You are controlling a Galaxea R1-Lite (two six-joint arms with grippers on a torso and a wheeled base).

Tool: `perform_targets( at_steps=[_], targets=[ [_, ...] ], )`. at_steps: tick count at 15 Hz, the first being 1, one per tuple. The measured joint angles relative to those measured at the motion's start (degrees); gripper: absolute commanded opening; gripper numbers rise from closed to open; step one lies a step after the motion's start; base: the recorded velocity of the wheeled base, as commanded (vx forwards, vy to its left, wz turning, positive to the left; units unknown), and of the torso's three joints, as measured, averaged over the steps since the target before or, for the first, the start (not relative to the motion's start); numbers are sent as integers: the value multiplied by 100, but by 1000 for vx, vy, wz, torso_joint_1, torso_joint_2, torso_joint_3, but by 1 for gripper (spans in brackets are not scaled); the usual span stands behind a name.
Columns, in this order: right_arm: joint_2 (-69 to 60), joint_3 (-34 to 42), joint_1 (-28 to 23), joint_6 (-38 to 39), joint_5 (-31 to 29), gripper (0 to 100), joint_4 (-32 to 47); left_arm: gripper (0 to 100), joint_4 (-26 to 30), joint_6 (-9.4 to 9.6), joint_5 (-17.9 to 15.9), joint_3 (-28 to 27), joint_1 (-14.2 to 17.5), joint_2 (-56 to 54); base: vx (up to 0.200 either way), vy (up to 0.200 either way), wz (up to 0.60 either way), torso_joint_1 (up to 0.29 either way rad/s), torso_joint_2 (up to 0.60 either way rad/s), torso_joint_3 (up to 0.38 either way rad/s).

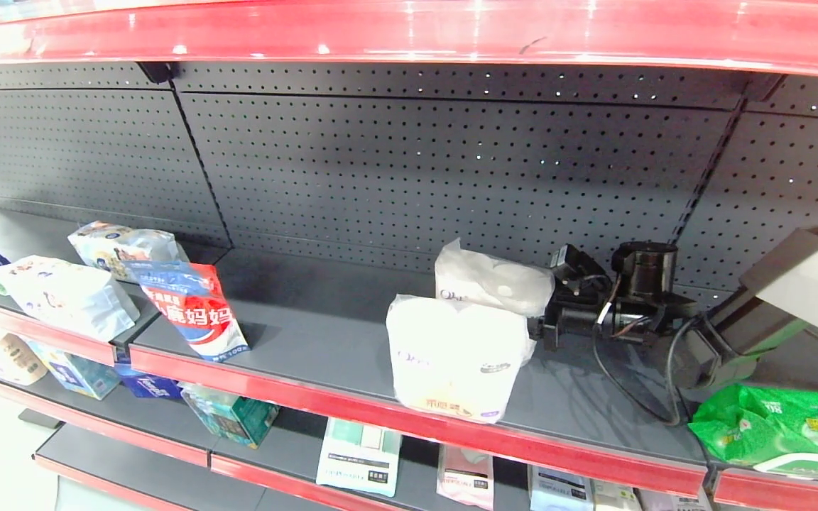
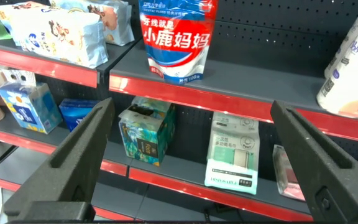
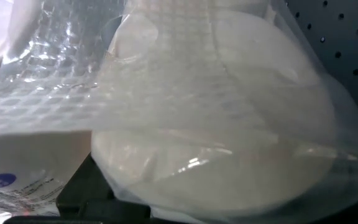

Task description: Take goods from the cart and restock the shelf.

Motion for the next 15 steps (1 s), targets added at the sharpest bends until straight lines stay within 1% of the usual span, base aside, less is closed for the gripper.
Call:
perform_targets(
  at_steps=[2,4,8,12,15],
  targets=[
    [-2,4,0,-24,-5,0,-2,100,1,0,-2,0,0,0,0,0,0,0,0,0],
    [0,4,17,77,191,0,23,100,0,0,-2,0,0,2,0,0,0,0,0,0],
    [9,-74,24,99,165,0,44,100,0,0,-2,0,0,2,0,0,0,0,0,0],
    [26,-199,20,121,-29,0,59,100,1,0,0,0,0,2,0,0,0,0,0,0],
    [28,-187,0,127,15,0,61,100,0,0,-2,0,0,0,0,0,0,0,0,0]
  ],
)
